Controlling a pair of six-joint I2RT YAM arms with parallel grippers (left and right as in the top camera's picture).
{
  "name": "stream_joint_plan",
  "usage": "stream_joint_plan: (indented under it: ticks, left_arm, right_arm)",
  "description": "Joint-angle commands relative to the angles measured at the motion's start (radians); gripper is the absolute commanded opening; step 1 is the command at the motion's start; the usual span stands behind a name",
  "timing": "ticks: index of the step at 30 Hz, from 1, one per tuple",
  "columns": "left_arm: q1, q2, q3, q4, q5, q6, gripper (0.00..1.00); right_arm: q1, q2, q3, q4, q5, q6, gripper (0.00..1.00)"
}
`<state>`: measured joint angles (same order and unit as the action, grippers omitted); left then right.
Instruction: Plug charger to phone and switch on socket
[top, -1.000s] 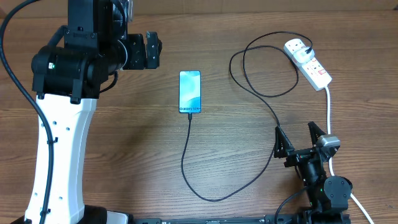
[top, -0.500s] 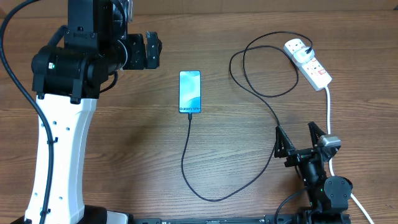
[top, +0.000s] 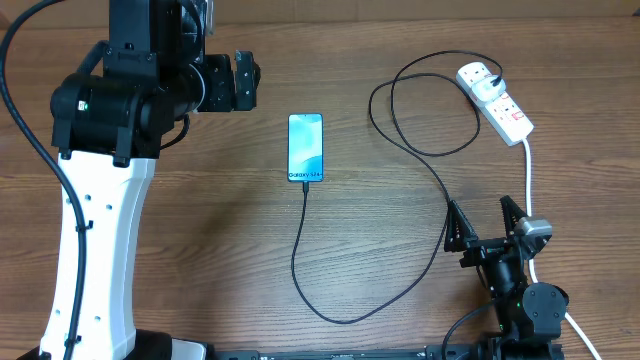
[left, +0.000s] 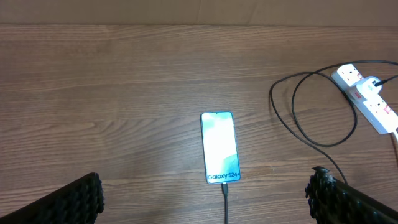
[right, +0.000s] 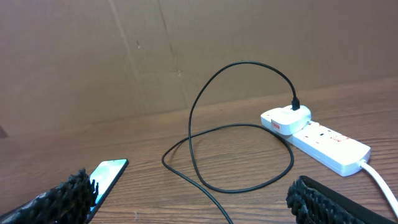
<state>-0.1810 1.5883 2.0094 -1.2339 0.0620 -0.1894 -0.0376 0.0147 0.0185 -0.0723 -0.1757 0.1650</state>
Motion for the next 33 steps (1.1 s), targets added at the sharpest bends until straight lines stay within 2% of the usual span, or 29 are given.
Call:
stream_joint_plan:
  ticks: [1, 22, 29, 33]
  left_arm:
    - [0.004, 0.007, 0.002, 0.003, -0.014, -0.017, 1.00]
    - [0.004, 0.007, 0.002, 0.003, -0.014, -0.017, 1.00]
    - [0.004, 0.007, 0.002, 0.003, -0.014, -0.017, 1.00]
    - [0.004, 0.007, 0.002, 0.003, -0.014, -0.017, 1.00]
  right_arm:
    - [-0.004, -0.012, -0.010, 0.000, 0.011, 0.009, 1.00]
    - [-0.004, -0.012, -0.010, -0.009, 0.064, -0.018, 1.00]
    - [-0.004, -0.012, -0.010, -0.009, 0.062, -0.182, 1.00]
    - [-0.004, -0.012, -0.010, -0.009, 0.063, -0.220, 1.00]
